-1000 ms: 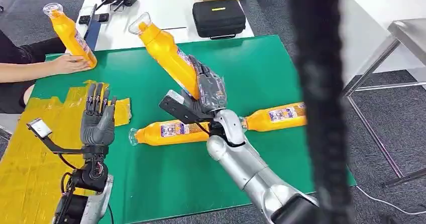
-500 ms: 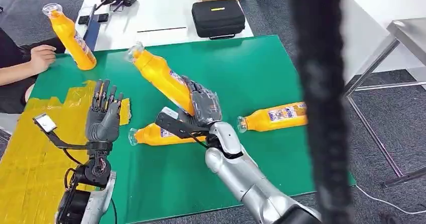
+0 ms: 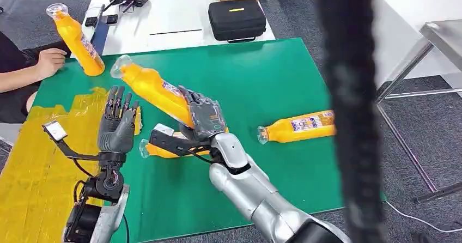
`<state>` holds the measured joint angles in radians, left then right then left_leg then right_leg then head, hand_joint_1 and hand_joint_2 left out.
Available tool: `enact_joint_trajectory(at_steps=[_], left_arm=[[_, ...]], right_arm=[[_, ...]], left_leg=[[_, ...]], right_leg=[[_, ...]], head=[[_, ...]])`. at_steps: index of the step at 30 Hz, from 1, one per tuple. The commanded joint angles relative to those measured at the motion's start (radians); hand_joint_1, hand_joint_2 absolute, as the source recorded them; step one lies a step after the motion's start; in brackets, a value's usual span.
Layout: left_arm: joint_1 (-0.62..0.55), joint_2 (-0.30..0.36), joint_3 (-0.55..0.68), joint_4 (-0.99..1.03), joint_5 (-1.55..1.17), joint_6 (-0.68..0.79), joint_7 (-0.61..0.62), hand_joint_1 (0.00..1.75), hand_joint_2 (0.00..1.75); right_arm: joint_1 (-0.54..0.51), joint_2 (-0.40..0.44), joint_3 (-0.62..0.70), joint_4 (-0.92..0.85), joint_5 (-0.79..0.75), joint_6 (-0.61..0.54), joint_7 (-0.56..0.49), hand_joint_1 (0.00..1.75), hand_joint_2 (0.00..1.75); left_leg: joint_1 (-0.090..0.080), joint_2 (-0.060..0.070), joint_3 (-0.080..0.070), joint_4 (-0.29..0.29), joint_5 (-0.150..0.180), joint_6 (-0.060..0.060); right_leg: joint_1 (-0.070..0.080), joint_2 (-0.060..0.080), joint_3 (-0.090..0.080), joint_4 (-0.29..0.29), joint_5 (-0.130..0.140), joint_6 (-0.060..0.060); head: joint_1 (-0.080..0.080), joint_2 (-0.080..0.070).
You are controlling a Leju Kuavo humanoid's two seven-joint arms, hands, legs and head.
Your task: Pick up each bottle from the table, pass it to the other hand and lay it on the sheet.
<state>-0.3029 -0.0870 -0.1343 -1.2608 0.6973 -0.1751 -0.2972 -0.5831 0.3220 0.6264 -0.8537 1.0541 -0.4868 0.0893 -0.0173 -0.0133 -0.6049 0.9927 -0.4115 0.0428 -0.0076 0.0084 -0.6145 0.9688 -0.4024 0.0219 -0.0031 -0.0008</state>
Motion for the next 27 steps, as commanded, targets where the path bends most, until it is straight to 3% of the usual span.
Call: enact_joint_trajectory(at_steps=[1, 8, 16, 17, 27], left_arm=[[-0.056, 0.003, -0.005, 0.104, -0.009, 0.032, 0.017, 0.00, 1.75], [-0.064, 0.007, 0.009, 0.123, -0.008, 0.048, 0.024, 0.00, 1.75], [-0.036, 0.011, 0.040, 0.053, -0.002, 0.036, 0.043, 0.00, 1.75], [-0.036, 0.010, 0.040, 0.048, -0.003, 0.035, 0.044, 0.00, 1.75], [-0.051, -0.006, 0.028, 0.050, 0.014, 0.029, 0.054, 0.00, 1.75]], right_arm=[[-0.083, 0.014, 0.097, 0.070, 0.041, 0.003, 0.035, 1.75, 1.75], [-0.077, 0.027, 0.156, 0.082, 0.052, 0.023, 0.041, 1.75, 1.75], [-0.031, 0.027, 0.379, 0.139, -0.126, 0.103, 0.099, 1.75, 1.75], [-0.021, 0.027, 0.396, 0.144, -0.127, 0.104, 0.102, 1.75, 1.75], [-0.009, 0.027, 0.524, 0.149, -0.162, 0.159, 0.136, 1.75, 1.75]], left_leg=[[0.002, 0.001, 0.004, 0.001, -0.002, -0.004], [0.001, -0.001, 0.003, 0.001, -0.002, -0.003], [0.002, 0.001, 0.004, 0.000, -0.002, -0.003], [0.004, 0.003, 0.009, 0.001, -0.005, -0.006], [0.002, -0.003, 0.002, 0.000, -0.001, -0.003]], right_leg=[[0.002, 0.000, 0.005, 0.000, -0.002, -0.001], [0.001, -0.001, 0.004, 0.000, -0.002, -0.001], [0.002, 0.001, 0.005, -0.001, -0.001, -0.001], [0.003, 0.001, 0.010, -0.001, -0.004, -0.002], [0.002, -0.003, 0.004, -0.001, -0.002, -0.001]], head=[[0.000, 0.000], [0.000, 0.000], [0.000, 0.000], [0.000, 0.000], [0.000, 0.000]])
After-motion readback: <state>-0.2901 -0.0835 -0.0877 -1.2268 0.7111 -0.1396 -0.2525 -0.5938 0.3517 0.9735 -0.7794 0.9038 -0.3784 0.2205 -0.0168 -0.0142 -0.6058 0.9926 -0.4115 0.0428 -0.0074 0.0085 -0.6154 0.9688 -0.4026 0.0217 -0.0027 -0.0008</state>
